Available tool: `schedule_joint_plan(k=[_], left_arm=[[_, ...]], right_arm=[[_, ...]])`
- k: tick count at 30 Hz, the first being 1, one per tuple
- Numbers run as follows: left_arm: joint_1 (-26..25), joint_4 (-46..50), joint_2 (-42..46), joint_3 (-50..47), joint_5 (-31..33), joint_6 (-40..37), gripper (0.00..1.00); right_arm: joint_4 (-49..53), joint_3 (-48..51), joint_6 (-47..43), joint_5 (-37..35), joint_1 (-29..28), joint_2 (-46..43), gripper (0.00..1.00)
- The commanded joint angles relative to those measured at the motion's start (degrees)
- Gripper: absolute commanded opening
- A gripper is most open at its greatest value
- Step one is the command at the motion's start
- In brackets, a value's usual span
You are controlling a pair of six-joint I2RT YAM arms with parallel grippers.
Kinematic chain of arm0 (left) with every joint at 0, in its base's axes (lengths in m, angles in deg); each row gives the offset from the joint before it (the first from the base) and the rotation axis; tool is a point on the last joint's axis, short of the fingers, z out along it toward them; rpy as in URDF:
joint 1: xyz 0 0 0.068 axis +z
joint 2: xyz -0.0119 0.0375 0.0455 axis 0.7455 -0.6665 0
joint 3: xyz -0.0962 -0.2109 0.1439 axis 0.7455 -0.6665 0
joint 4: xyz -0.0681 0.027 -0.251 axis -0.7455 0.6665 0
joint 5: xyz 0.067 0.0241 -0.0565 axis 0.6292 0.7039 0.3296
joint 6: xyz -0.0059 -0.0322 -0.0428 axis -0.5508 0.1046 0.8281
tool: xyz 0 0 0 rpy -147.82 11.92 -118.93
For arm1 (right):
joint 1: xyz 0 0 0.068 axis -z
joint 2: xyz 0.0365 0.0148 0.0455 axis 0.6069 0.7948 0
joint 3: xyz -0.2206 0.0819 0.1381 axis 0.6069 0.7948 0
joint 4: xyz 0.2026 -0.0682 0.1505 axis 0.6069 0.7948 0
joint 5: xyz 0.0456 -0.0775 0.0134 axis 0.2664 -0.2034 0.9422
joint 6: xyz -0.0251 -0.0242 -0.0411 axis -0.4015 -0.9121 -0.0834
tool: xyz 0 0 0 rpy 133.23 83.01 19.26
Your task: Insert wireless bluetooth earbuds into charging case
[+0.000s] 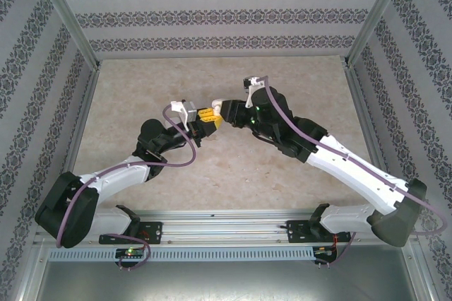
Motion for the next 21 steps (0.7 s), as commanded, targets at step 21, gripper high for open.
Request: schedule_joint_plan(k=[21], left_arm=[[-0.32, 5.87, -0.20, 6.61, -11.76, -1.54, 0.00]], right_arm=[[7.43, -8.83, 1.84, 38.68, 19.23, 5.80, 0.36]])
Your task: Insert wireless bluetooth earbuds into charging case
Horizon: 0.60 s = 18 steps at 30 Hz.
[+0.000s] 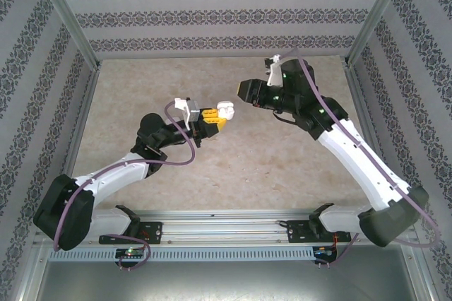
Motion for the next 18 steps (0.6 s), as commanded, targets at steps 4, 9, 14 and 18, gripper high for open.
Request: schedule_joint_plan(k=[4, 9, 14, 18], left_arm=[[-0.29, 0.37, -2.06, 3.38, -3.95, 0.35, 0.00], [-0.36, 0.14, -3.40, 4.22, -4.44, 1.11, 0.00], [-0.27, 0.04, -4.85, 4.51, -3.05, 4.19, 0.00], [-0.15, -1.89, -5.36, 3.53, -0.78, 6.65, 0.00]], right_arm=[[-2.40, -0.25, 3.72, 18.54, 0.73, 4.48, 0.31], [-4.03, 1.24, 3.39, 23.12, 0.29, 5.06, 0.26], [-8.52, 4.98, 4.48, 27.70, 0.29, 3.59, 0.25], [-6.08, 6.44, 1.96, 27.31, 0.61, 1.83, 0.25]])
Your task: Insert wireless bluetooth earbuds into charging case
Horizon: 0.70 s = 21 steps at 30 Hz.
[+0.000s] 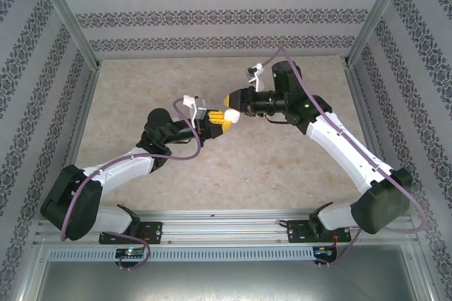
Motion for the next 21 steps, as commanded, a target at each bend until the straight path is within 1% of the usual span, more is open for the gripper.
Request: schedule_joint_plan(k=[1, 5, 7, 11, 15, 18, 21], left_arm=[[-0.11, -3.30, -0.61, 0.87, 3.75, 3.58, 0.00], [-0.06, -2.86, -0.75, 1.35, 3.88, 4.29, 0.00], [-0.02, -2.53, -0.88, 1.44, 4.15, 4.32, 0.00], [0.05, -2.09, -1.01, 0.37, 5.57, 4.55, 0.00], [0.31, 2.33, -1.67, -0.34, 8.11, 6.68, 0.00], [0.57, 4.21, -3.10, -1.33, 10.90, 7.13, 0.00], [1.35, 6.45, -5.43, -1.72, 14.22, 7.99, 0.00]], right_arm=[[2.42, 1.86, -2.26, 4.32, -0.86, -3.18, 0.25], [6.87, 2.23, -5.84, -0.70, -0.83, -4.18, 0.27], [7.28, 2.49, -6.69, -3.51, -0.92, -5.27, 0.32], [6.37, 2.58, -8.22, -9.65, -0.59, -8.84, 0.37], [4.62, 3.80, -8.49, -15.15, 0.37, -12.52, 0.40], [5.64, 5.78, -9.77, -18.75, 0.96, -15.78, 0.43], [7.26, 9.08, -11.85, -23.81, 1.43, -19.61, 0.46]])
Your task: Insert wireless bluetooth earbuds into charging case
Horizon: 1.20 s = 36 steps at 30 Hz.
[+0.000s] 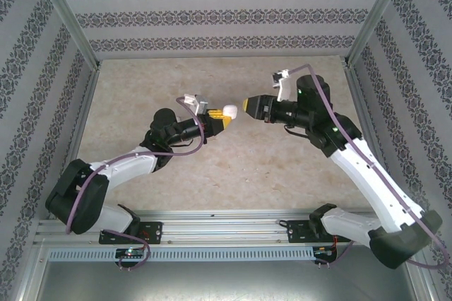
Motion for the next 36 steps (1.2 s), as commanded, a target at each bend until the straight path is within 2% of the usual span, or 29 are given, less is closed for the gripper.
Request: schedule_joint_plan(k=[1, 5, 7, 12, 15, 19, 23, 31, 36], left_arm=[[1.61, 5.51, -2.83, -0.29, 5.00, 2.16, 0.00], [3.32, 19.49, -7.17, 5.46, 5.91, -0.08, 0.00], [3.63, 25.01, -10.22, 8.60, 7.66, -1.87, 0.00], [3.72, 31.99, -16.77, 13.79, 14.59, -4.72, 0.00], [3.76, 34.94, -20.81, 16.97, 16.87, -6.98, 0.00], [4.28, 38.84, -26.01, 22.03, 18.01, -10.84, 0.01], [6.21, 41.81, -30.77, 26.77, 16.46, -12.41, 0.02], [7.69, 43.08, -37.88, 32.44, 14.51, -14.35, 0.09], [7.72, 44.04, -39.17, 34.57, 14.15, -15.40, 0.22]], right_arm=[[2.07, 4.12, -3.67, -7.97, 0.95, -4.01, 0.47], [1.49, 9.18, -4.89, -13.25, 2.40, -7.75, 0.53], [0.66, 11.95, -5.96, -16.71, 2.97, -8.88, 0.61], [-1.54, 16.84, -11.61, -23.41, 3.43, -8.04, 0.72], [-6.55, 20.72, -14.63, -28.28, 3.68, -7.09, 0.79], [-19.64, 29.81, -17.36, -36.95, 4.42, -7.57, 0.88], [-26.80, 34.38, -17.40, -42.91, 7.25, -6.00, 0.98], [-26.99, 31.62, -16.51, -40.92, 13.93, 3.12, 0.98], [-27.86, 30.14, -17.22, -39.66, 15.07, 6.21, 0.98]])
